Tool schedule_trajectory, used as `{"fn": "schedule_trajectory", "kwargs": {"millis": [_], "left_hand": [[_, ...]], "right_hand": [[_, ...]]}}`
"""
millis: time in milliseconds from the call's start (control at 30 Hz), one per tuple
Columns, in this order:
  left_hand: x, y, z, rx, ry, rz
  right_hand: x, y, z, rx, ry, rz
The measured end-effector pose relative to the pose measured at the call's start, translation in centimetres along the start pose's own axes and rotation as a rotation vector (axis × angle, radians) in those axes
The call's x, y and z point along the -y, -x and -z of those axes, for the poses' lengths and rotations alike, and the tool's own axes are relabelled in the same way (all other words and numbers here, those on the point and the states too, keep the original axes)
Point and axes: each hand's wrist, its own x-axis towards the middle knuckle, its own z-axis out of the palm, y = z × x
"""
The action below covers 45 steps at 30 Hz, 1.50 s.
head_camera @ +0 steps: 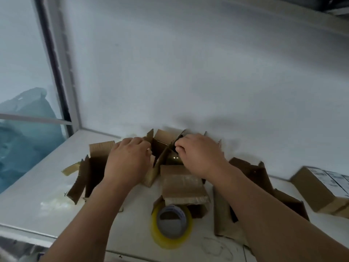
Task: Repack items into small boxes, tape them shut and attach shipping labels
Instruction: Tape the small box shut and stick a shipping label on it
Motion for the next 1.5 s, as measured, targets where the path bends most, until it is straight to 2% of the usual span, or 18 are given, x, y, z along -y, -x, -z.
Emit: {"fn": "schedule_trajectory", "kwargs": {"millis": [167,233,500,633,767,933,1067,1167,1233,1500], "left_hand": [[4.3,-1.8,0.0,-0.051,0.04,0.109],[5.2,-2.5,-0.2,-0.024,0.048,0.134],[10.1,-5.4,-0.7,-0.038,0.199,0.283],[11.7,-6.5,-1.4,-0.027,0.27,0.332],[11.8,-6.8,-2.0,0.03,0.277,0.324],[11.5,-7.2,-2.4,0.083,0.299,0.301],[11.7,-7.3,-2.3,0.094,0.329,0.315],[11.8,-7.2,-2.2,0.1,0.361,0.331],[11.7,-7.1,-2.1,0.097,0.375,0.332],[10.8,-6.4,-1.1,0.087,0.415,0.331]], "right_hand": [[2.6,-5.6,-1.7,0.036,-0.05,0.026],[3.6,-8.0,-2.5,0.068,-0.085,0.038],[7.3,-16.5,-5.6,0.278,-0.137,0.095],[8.5,-19.7,-7.1,0.493,0.022,0.049],[8.8,-21.2,-9.7,0.751,0.052,-0.147],[9.0,-21.1,-12.6,0.935,0.102,-0.089],[9.2,-20.5,-12.0,0.876,0.295,0.076],[8.9,-20.2,-11.1,0.854,0.24,0.081],[8.3,-20.3,-10.1,0.782,0.168,0.071],[5.4,-18.6,-6.3,0.329,-0.326,-0.026]]}}
